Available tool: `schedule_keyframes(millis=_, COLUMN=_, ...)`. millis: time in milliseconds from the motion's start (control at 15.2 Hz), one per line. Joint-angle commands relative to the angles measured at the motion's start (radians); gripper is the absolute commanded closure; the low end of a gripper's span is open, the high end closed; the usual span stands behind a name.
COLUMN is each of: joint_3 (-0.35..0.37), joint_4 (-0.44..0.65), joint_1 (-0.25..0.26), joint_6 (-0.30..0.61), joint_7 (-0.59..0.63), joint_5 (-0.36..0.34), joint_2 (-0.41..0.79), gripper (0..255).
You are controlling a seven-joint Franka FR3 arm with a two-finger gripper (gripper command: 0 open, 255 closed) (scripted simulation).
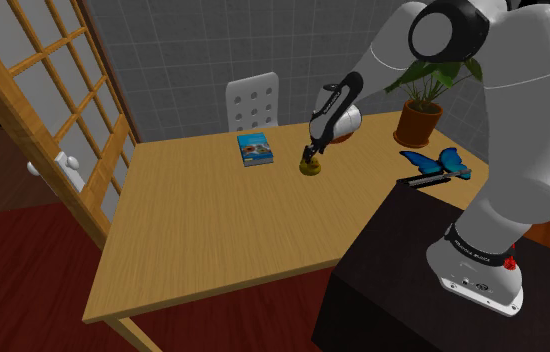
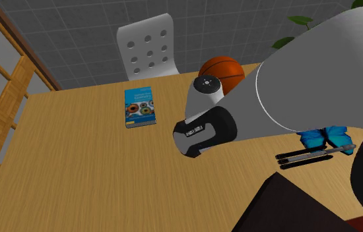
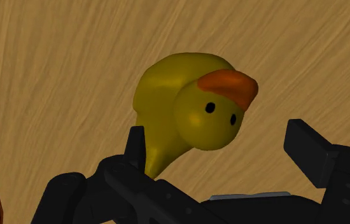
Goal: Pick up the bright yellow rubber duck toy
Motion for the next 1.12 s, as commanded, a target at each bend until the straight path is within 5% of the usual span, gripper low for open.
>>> schedule_keyframes(millis=0, joint_3=0.007, joint_4=0.011, joint_1=-0.005, joint_6=0.023, joint_7=-0.003, joint_5=0.005, joint_2=0.033, gripper=0)
schedule_keyframes(millis=462, joint_3=0.021, joint_4=0.033, joint_1=-0.016, joint_6=0.062, joint_7=-0.007, joint_5=0.012, joint_2=0.094, gripper=0)
schedule_keyframes(millis=528, joint_3=0.021, joint_4=0.033, joint_1=-0.016, joint_6=0.062, joint_7=-0.007, joint_5=0.012, joint_2=0.094, gripper=255)
schedule_keyframes(millis=1056, joint_3=0.021, joint_4=0.033, joint_1=-0.016, joint_6=0.063, joint_7=-0.007, joint_5=0.012, joint_2=0.095, gripper=255)
